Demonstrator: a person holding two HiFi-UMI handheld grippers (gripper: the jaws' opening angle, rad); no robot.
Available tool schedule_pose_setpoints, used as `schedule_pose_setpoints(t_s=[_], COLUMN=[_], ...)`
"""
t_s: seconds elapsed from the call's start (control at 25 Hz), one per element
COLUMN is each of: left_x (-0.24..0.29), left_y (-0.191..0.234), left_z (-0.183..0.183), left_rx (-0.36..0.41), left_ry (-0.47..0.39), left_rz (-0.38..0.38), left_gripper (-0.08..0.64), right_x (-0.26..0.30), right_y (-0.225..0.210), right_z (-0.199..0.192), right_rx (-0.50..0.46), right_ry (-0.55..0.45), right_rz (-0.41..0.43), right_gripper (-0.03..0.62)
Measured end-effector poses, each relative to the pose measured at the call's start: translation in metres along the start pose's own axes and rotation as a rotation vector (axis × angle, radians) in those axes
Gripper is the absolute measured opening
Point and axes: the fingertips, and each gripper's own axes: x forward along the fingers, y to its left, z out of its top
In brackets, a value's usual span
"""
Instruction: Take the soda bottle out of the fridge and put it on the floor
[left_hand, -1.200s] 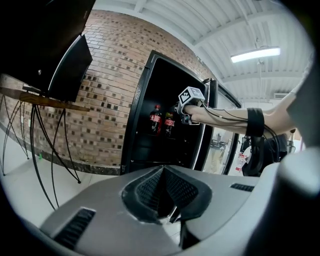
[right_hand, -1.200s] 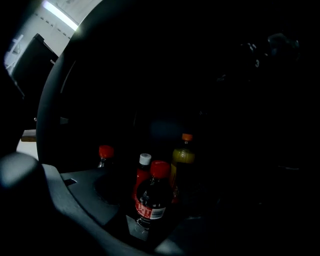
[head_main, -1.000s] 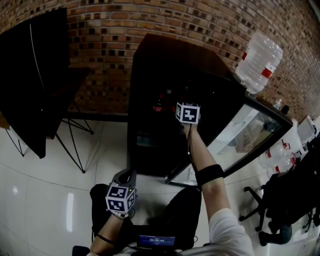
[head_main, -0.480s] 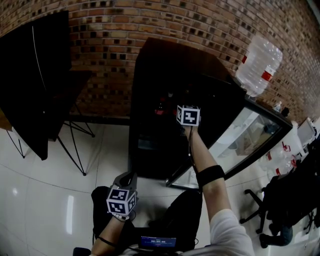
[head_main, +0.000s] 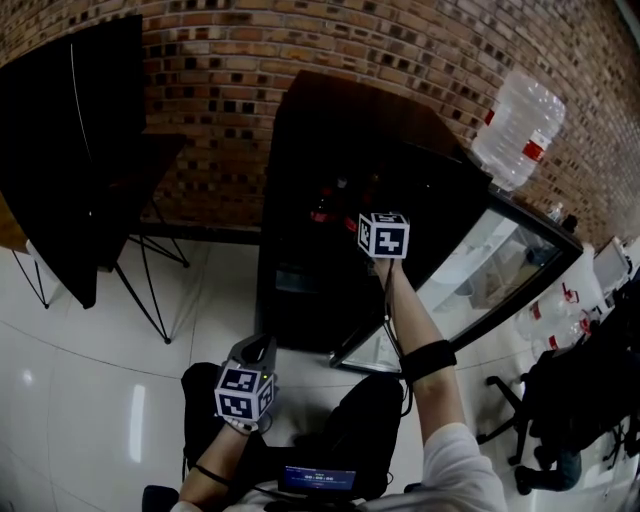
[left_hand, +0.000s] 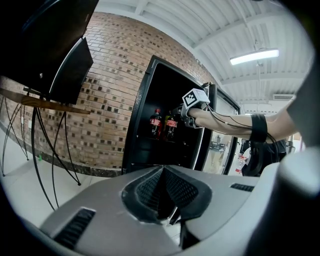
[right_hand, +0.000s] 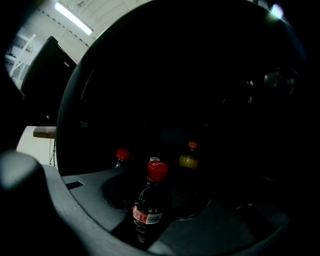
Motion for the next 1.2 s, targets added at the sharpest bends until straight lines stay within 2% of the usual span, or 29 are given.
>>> schedule_pose_setpoints(t_s=[0.24, 0.52, 0.84, 1.2], left_x=[0.000, -0.006, -0.001, 0.015], left_y=[-0.013, -0.020, -0.031, -0.038], left_z=[0.004, -0.002, -0.019, -0.039], left_rx=[0.021, 0.034, 0.045, 0.037], left_ry=[-0.004, 0.012, 0.035, 0.072], left_rz=[-0.022, -0.023, -0.035, -0.055], left_gripper=[0.003, 0.002, 0.002, 0.002], right_x=[-0.055, -0.131, -0.185, -0.192], right_y=[0.025, 0.059, 0.082, 0.099], right_z=[0.008, -0.013, -0.086, -0.189], right_rx=[-0.006, -0.016, -0.021, 0.022], right_ry=[-0.040, -0.046, 0.020, 0.133], right_rz=[0.088, 0.183, 0.233, 0.239], right_gripper=[0.155, 0.155, 0.155, 0.155])
